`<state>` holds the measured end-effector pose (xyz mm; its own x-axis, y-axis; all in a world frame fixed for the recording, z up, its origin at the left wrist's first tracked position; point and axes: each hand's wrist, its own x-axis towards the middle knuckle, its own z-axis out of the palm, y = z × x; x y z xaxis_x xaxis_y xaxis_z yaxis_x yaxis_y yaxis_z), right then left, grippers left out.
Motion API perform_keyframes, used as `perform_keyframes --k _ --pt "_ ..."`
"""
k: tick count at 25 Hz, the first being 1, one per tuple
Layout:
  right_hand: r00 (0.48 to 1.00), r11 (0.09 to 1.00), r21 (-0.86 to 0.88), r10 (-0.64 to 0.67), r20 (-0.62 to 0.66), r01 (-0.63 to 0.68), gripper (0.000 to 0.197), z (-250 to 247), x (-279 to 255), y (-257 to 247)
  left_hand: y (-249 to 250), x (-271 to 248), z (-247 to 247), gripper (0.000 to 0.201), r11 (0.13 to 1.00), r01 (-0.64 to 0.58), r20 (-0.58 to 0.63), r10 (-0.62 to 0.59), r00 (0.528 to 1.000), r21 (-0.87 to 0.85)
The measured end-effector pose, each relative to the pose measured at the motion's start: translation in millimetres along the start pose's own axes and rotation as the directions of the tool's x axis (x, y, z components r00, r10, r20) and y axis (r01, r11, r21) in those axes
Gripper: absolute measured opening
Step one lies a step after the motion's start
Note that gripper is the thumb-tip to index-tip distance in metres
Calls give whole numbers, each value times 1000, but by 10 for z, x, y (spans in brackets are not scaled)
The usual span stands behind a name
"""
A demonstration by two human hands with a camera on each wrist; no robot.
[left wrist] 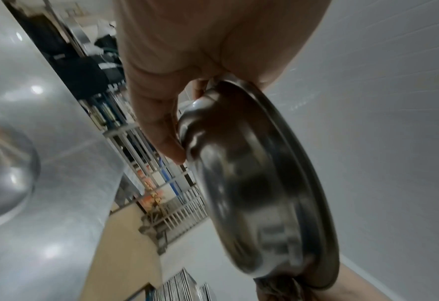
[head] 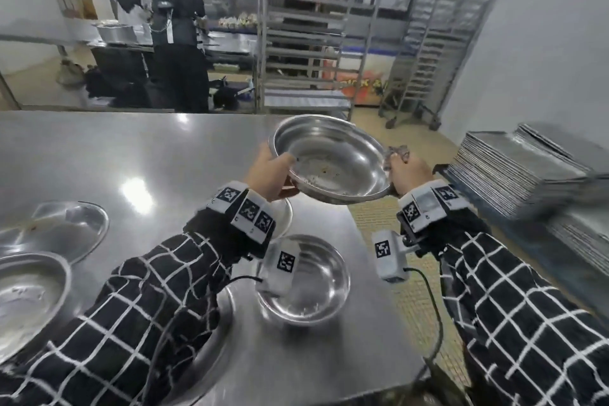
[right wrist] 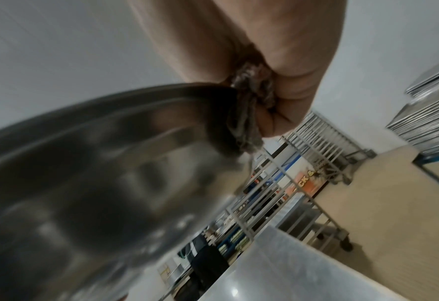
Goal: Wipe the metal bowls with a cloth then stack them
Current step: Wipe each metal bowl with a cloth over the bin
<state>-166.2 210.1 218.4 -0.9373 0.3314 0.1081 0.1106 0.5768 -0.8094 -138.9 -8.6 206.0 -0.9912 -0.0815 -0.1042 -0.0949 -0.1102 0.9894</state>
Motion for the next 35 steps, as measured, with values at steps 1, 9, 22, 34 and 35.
perform_keyframes --k 1,9,22,34,35 --pt "999 1000 -10 25 -32 -26 21 -263 -59 205 -55 -130 254 22 1000 14 38 -14 999 -3" --pt "951 972 -32 220 -217 -233 25 -1764 -664 1736 -716 -890 1927 37 989 130 309 -103 945 -67" --pt "909 920 -186 278 -311 -344 25 -2199 -479 3033 -1469 -409 3158 60 962 -23 486 -116 866 271" --pt "965 958 -110 -260 43 264 41 -1441 50 3036 -1539 -111 3605 52 945 19 583 -218 783 327" --pt "915 906 -154 -370 164 394 45 -1468 9 3097 -1515 -103 3646 53 951 37 564 -213 798 306"
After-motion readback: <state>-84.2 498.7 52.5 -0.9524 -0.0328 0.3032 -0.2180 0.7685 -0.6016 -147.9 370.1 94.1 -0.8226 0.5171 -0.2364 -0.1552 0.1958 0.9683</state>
